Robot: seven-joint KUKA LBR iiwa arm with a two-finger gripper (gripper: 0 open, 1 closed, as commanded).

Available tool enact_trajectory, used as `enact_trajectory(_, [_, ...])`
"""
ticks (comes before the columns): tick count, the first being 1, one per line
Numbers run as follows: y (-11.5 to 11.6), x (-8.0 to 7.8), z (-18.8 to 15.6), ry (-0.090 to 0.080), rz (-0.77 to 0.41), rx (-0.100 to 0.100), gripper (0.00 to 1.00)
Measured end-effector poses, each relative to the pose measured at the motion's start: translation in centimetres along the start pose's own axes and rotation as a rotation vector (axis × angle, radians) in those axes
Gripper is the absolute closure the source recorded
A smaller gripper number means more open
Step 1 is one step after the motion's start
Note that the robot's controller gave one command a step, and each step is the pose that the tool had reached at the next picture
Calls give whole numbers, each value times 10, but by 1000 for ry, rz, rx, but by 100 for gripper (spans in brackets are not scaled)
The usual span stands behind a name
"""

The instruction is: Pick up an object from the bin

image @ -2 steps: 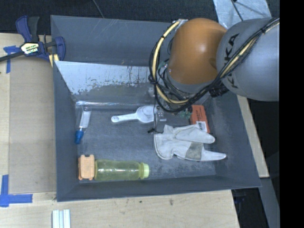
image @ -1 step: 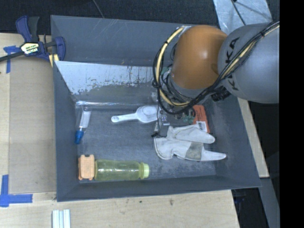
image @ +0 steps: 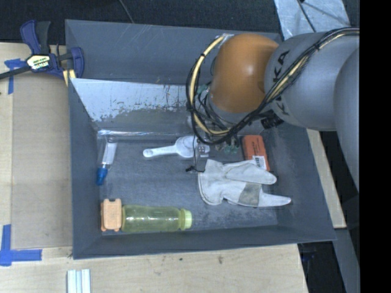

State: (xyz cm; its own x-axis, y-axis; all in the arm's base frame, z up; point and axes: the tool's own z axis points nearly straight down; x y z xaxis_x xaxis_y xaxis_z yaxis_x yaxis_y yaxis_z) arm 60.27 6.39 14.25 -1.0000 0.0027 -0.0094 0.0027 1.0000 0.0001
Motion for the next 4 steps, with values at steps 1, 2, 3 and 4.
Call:
enact_trajectory(1, [-1, -9, 53, 2, 15, -2, 0])
enact_trajectory(2, [-4, -11, 69, 3, 24, -1, 100])
enact_trajectory(3, [-4, -11, 69, 3, 24, -1, 100])
enact_trajectory(4, [-5, -4, 31, 16, 31, 0, 100])
